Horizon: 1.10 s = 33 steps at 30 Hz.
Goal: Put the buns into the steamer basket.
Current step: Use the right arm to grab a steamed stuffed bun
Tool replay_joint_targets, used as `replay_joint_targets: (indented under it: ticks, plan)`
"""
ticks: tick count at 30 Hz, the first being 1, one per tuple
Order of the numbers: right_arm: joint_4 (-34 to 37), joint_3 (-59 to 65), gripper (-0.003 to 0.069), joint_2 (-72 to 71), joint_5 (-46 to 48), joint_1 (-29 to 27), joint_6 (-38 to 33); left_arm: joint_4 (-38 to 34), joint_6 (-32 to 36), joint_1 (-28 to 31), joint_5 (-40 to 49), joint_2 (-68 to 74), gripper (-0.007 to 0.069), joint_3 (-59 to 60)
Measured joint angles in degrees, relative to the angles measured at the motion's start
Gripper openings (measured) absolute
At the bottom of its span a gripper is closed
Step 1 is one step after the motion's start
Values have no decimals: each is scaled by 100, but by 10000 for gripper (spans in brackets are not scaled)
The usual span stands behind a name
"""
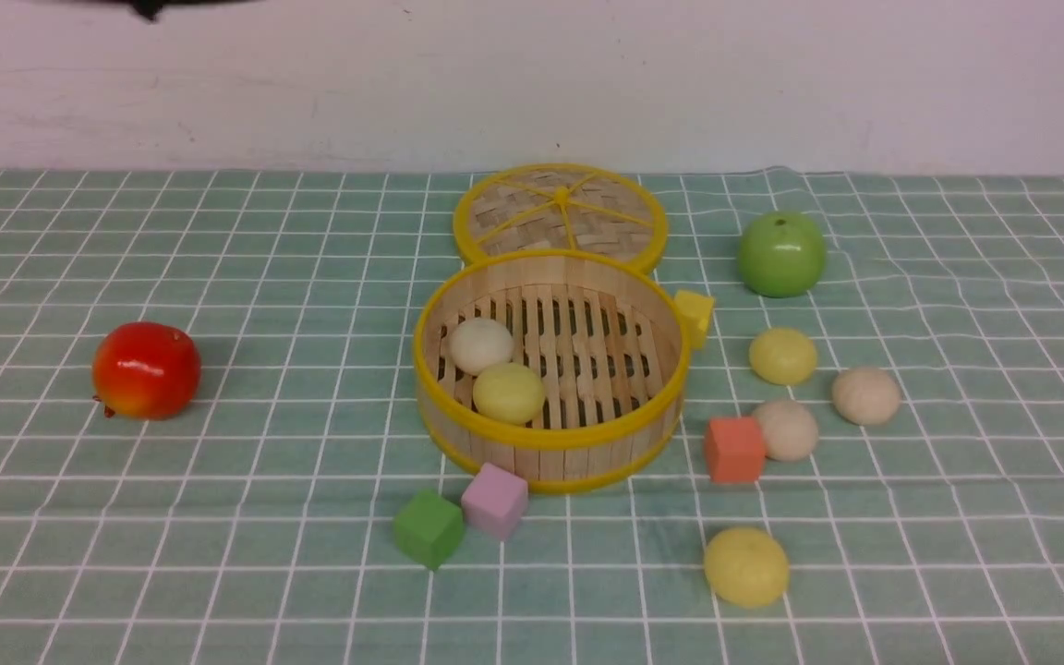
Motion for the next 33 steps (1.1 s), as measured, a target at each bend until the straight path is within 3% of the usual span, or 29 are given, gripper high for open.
replay_joint_targets:
  ticks: [1, 9, 16, 23, 33]
  plan:
    - [0, 0, 239, 0, 0, 0, 0, 136, -120, 0, 0, -477, -7, 500]
    - [0, 0, 239, 0, 0, 0, 0, 380, -659, 0, -85, -2606, -14, 3016]
    - [0, 0, 239, 0, 0, 0, 0, 319, -1336, 0, -1123, -4680, -14, 4940]
    - [0, 0, 239, 0, 0, 0, 0, 319, -1439, 0, -1495, -5585, -14, 5181]
    - [0, 0, 239, 0, 0, 0, 0, 343, -1443, 0, -1495, -5644, -14, 5207]
